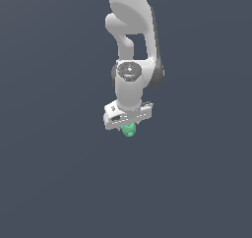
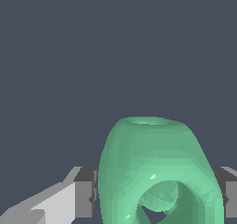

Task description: Pick up the object and move it to a goal position.

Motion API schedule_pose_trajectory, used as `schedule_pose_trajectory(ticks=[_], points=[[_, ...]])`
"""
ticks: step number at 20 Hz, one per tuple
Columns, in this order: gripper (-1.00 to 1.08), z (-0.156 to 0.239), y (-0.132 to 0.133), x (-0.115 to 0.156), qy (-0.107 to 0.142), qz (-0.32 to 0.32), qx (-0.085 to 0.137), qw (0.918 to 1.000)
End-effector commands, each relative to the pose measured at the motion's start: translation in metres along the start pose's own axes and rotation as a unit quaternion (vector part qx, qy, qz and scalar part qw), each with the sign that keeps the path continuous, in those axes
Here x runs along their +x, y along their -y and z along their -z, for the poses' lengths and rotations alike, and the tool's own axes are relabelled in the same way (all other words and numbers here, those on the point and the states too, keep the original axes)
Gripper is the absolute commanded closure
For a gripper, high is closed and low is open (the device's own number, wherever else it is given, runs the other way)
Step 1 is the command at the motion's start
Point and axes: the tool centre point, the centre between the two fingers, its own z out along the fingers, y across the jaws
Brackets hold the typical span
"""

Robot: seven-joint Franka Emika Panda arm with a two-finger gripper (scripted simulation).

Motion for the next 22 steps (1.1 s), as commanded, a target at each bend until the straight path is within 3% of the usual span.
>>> schedule_pose_trajectory(ticks=[1, 12, 22], points=[[1.08, 0.022, -0.012, -0.012, -0.001, 0.000, 0.000, 1.0000], [1.08, 0.106, -0.060, -0.057, -0.001, 0.000, 0.000, 1.0000], [1.08, 0.134, -0.077, -0.069, 0.000, 0.000, 0.000, 1.0000]])
